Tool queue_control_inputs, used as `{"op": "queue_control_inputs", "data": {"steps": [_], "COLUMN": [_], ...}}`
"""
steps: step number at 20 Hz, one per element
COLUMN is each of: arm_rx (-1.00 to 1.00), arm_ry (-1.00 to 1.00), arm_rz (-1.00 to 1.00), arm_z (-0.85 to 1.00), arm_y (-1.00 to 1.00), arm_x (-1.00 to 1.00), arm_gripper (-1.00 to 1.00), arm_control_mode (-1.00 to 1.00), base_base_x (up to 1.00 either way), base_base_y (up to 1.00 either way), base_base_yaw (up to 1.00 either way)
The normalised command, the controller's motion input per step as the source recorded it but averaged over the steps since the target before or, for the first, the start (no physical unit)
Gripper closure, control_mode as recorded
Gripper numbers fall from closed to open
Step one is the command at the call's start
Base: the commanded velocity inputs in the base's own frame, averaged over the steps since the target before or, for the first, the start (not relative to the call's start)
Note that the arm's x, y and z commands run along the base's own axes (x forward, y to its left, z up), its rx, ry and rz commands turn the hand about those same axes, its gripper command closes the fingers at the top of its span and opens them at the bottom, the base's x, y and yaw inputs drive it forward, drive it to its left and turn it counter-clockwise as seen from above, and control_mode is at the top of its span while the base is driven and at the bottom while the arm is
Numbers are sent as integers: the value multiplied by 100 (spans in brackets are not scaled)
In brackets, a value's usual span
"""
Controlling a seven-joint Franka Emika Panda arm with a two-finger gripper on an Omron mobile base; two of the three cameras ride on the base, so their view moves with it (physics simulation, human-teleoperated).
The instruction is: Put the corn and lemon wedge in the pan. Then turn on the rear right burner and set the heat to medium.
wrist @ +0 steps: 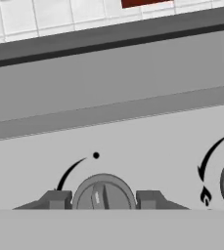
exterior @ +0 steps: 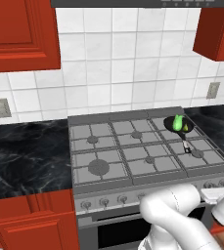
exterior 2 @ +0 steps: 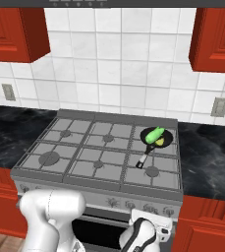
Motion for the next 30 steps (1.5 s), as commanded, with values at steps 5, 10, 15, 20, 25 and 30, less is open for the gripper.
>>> {"op": "queue_control_inputs", "data": {"steps": [5, 10, 15, 20, 25, 30], "arm_rx": [-13, -16, -20, -24, -26, -23], "arm_ry": [-14, -3, 0, 0, 0, 0], "arm_rz": [8, 5, 1, 0, 0, 0], "arm_z": [-15, 0, 0, 0, 0, 0], "arm_y": [0, 0, -2, -7, -5, -5], "arm_x": [0, 0, 0, 0, 0, 0], "arm_gripper": [100, 100, 100, 100, 100, 100], "arm_control_mode": [-100, -100, -100, -100, -100, -100], "base_base_x": [0, 0, 0, 0, 0, 0], "base_base_y": [0, 0, 0, 0, 0, 0], "base_base_yaw": [0, 0, 0, 0, 0, 0]}}
